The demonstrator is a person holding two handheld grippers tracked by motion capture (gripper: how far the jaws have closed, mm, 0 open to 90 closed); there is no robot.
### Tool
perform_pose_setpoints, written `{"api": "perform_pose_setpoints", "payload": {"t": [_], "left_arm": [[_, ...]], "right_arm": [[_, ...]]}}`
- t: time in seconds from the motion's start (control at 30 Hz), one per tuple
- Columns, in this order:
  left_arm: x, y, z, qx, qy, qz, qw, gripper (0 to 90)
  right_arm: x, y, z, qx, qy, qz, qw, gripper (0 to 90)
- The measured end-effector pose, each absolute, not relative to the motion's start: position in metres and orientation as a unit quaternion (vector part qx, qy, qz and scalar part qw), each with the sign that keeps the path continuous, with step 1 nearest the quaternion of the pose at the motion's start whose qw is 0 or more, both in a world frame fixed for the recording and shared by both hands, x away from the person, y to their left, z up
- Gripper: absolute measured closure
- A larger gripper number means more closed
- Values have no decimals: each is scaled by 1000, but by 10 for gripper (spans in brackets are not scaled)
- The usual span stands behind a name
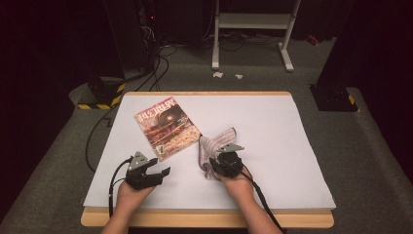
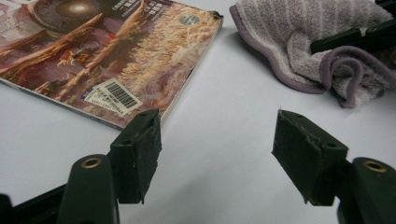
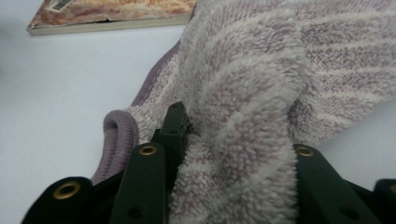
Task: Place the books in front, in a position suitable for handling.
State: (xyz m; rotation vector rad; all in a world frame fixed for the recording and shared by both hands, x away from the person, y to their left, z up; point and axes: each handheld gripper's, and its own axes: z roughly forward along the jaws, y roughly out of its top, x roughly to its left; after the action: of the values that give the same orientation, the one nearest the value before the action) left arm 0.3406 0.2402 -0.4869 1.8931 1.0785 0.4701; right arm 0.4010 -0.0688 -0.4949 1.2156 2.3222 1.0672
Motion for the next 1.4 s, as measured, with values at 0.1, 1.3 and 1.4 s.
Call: {"api": "perform_pose_setpoints", "payload": {"t": [0.1,1.3,1.4], "left_arm": [[341,241,-487,763,434,192,439,327],[341,249,-490,761,447,195,428,331],[341,249,-490,762,447,195,427,332]], "right_arm": [[395,-72,-487,420,805,384,169,659],[412,-237,-495,566,706,343,253,618],[412,-240,-497,570,700,351,247,616]]}}
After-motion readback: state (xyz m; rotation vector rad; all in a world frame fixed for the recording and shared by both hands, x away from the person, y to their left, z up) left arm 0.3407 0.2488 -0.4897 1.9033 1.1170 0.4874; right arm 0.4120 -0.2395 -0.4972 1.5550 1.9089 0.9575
